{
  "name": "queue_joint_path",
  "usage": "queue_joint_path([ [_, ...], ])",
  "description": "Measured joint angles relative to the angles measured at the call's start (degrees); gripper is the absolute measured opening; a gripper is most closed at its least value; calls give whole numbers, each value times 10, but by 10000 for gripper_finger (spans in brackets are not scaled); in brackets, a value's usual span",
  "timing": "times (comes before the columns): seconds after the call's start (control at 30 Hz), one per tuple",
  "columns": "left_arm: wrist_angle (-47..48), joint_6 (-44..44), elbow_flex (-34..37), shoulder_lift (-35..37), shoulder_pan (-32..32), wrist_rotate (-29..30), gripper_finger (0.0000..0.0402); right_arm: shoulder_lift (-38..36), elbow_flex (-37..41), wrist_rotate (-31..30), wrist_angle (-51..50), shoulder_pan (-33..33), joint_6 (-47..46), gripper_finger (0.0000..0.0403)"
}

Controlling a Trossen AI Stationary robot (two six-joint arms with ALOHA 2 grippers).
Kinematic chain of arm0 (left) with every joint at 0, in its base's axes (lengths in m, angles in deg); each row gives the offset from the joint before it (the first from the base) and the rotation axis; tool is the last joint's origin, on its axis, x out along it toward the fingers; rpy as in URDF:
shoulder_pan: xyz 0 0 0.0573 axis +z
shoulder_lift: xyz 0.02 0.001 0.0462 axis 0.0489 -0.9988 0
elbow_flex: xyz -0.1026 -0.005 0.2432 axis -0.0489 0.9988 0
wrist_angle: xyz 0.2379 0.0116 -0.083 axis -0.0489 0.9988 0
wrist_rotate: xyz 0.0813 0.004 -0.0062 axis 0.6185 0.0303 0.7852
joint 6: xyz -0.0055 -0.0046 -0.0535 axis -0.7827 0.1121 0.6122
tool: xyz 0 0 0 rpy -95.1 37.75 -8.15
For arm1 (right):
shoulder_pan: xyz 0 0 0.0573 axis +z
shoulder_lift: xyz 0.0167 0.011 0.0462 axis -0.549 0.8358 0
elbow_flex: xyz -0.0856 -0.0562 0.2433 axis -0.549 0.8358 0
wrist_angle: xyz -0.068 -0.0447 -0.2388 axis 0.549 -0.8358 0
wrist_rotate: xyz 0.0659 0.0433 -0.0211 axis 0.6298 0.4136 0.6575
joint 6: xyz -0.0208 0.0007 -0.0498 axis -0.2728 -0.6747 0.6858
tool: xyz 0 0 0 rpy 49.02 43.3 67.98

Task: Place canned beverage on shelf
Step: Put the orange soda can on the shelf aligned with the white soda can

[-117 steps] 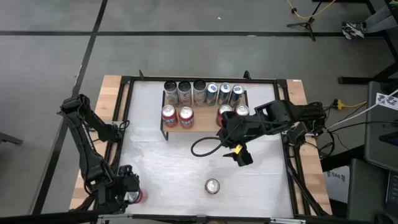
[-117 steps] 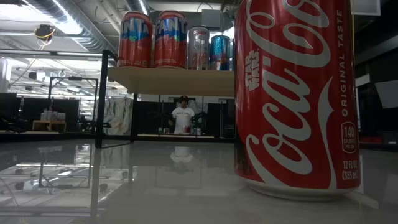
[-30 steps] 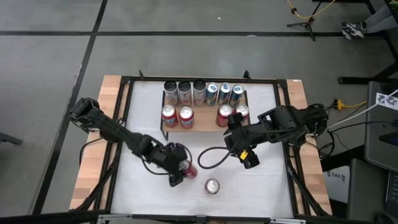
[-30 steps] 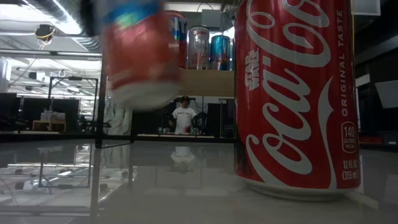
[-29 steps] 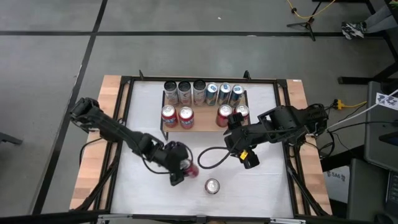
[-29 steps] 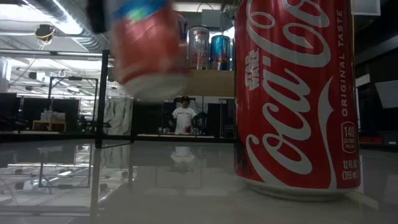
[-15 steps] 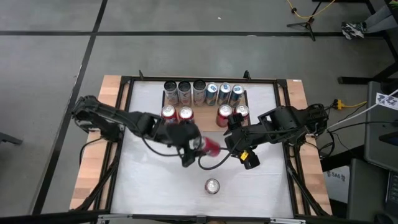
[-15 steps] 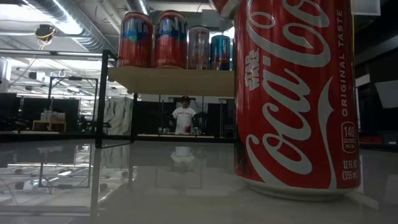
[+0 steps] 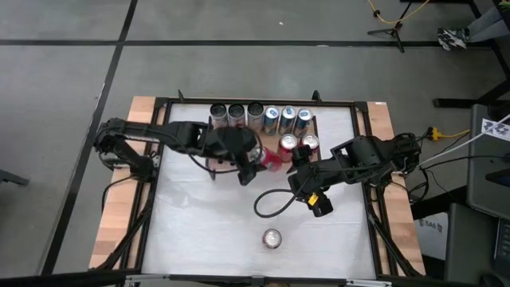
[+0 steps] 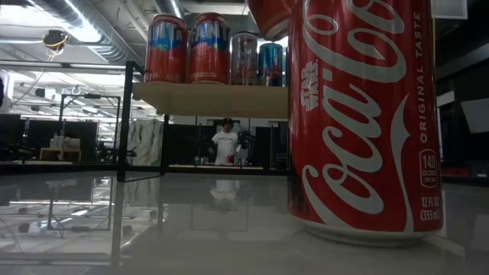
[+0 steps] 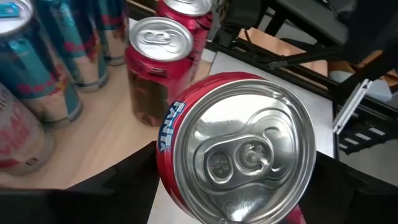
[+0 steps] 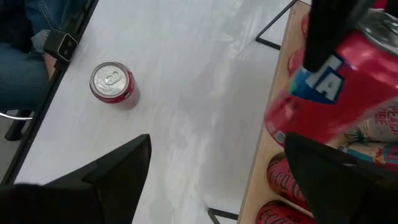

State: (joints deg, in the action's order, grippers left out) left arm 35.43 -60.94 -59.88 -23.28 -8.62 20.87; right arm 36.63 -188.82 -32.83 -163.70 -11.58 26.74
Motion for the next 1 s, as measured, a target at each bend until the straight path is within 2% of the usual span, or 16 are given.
queue_joint_path([
  [0.43, 25, -11, 0, 0, 59, -22, 296, 0, 0, 2, 0, 0, 0, 358],
  [1.0, 76, 6, -1, 0, 65, -12, 296, 0, 0, 4, 0, 0, 0, 358],
])
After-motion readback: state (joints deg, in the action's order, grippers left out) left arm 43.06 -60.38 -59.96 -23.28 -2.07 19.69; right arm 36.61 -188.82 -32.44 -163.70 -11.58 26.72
